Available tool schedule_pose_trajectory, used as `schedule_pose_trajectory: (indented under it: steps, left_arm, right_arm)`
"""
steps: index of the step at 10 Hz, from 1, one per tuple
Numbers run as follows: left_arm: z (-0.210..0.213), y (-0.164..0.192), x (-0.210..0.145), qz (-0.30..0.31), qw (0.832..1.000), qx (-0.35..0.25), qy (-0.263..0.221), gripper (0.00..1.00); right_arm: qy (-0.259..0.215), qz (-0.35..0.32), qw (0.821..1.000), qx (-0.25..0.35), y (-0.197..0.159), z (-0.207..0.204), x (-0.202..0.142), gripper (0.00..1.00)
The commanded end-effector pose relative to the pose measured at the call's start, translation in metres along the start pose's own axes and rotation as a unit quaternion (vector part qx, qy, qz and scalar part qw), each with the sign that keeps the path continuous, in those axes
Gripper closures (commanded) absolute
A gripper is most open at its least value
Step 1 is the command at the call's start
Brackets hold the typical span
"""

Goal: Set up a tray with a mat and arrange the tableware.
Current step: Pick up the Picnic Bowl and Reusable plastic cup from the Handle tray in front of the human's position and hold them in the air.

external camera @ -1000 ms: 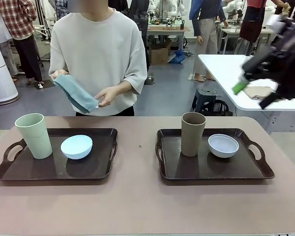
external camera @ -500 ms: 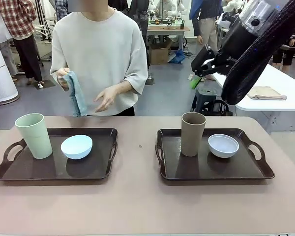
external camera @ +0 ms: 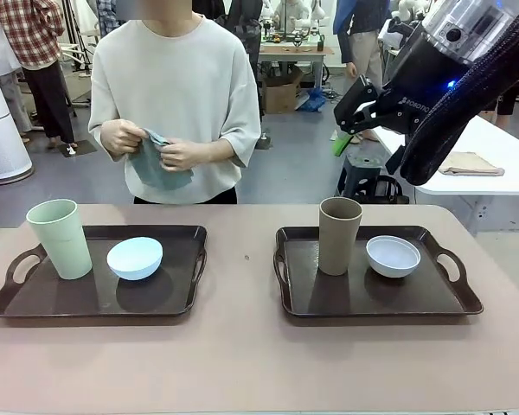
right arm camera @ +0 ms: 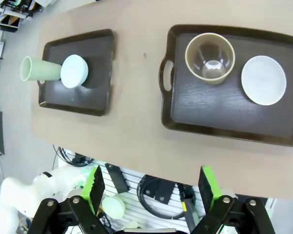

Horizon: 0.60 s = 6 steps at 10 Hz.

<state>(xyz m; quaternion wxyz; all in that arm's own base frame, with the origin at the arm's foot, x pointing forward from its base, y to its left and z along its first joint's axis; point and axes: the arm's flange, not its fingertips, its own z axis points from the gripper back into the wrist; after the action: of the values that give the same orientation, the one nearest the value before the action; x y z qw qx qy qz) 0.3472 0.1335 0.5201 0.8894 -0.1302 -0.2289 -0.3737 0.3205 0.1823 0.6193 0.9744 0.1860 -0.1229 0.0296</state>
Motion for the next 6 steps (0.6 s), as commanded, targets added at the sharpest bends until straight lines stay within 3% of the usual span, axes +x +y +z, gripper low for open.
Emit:
schedule_pose_trajectory:
  steps: [1,2,3,6]
  left_arm:
    - [-0.003,0.007,0.009,-0.105,0.994,-0.003,-0.019,0.00]
    - [-0.010,0.021,0.009,-0.220,0.975,-0.016,-0.008,0.00]
    - [-0.015,0.040,0.007,-0.266,0.963,-0.044,0.000,0.00]
    - [-0.023,0.093,0.002,-0.303,0.944,-0.126,-0.032,0.00]
  right_arm:
    - [0.011,0.014,0.999,-0.027,0.011,-0.011,0.003,0.00]
    - [0.012,0.009,0.999,-0.052,0.022,-0.020,0.008,0.00]
    - [0.023,0.017,0.997,-0.067,0.040,-0.033,0.018,0.00]
    - [0.058,0.060,0.990,-0.110,0.108,-0.077,0.047,0.00]
